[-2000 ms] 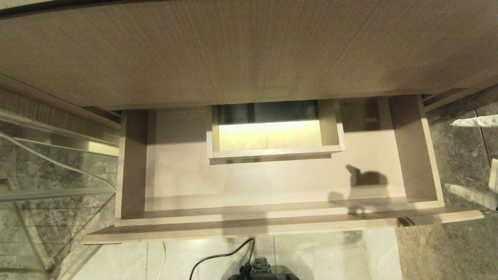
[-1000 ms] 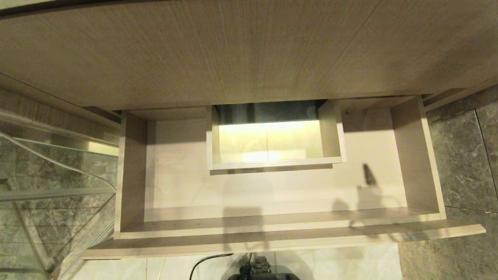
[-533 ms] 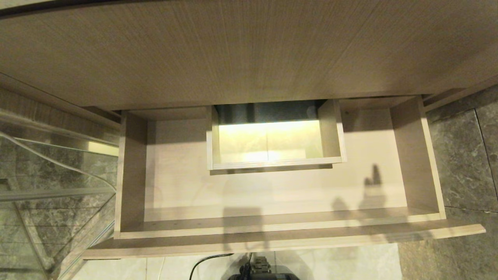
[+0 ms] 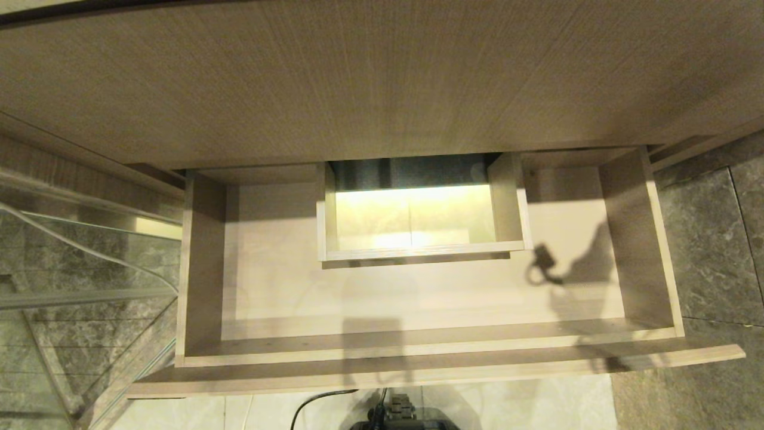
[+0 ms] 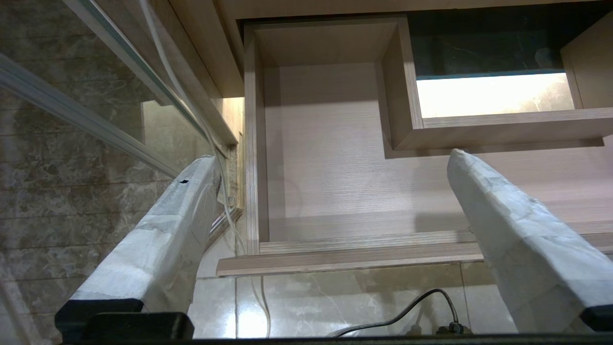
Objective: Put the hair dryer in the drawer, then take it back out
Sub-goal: Pick up the hairdryer
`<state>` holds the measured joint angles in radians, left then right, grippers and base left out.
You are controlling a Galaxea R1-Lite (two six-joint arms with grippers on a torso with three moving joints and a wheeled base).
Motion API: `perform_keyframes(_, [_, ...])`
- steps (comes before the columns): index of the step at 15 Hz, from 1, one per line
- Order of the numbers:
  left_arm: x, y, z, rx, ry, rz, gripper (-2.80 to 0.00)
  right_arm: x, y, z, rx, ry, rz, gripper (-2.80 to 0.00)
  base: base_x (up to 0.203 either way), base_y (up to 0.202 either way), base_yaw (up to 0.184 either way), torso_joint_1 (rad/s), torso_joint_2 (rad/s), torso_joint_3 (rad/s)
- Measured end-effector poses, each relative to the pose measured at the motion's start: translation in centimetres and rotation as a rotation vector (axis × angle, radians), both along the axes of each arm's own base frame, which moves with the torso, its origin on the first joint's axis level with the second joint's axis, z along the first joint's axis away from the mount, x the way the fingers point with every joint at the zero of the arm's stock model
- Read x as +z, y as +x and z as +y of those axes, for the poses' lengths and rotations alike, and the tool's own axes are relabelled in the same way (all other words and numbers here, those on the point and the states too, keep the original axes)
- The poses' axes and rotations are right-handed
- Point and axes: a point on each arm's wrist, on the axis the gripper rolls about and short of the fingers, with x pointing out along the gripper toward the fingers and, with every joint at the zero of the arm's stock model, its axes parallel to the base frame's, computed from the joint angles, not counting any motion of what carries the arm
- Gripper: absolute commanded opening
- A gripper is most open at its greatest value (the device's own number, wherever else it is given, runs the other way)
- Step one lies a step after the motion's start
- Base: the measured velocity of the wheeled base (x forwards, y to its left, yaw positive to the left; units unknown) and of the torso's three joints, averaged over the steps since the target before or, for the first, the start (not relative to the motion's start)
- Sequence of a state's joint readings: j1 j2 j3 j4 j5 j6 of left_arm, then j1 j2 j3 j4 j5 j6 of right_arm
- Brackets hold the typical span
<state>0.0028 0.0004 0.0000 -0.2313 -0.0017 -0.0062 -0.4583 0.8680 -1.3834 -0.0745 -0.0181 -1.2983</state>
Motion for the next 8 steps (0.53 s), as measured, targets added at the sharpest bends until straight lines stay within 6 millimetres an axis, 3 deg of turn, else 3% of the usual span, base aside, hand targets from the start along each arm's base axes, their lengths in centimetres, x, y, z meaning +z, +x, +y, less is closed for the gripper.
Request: perform_keyframes(8, [0.0,0.0,0.0,0.0,0.0,0.0,0.0,2.5,8.0,-4.3,-0.044,0.083,-0.09,0.0,0.0,0.0,0.0,0.0,0.0,0.0])
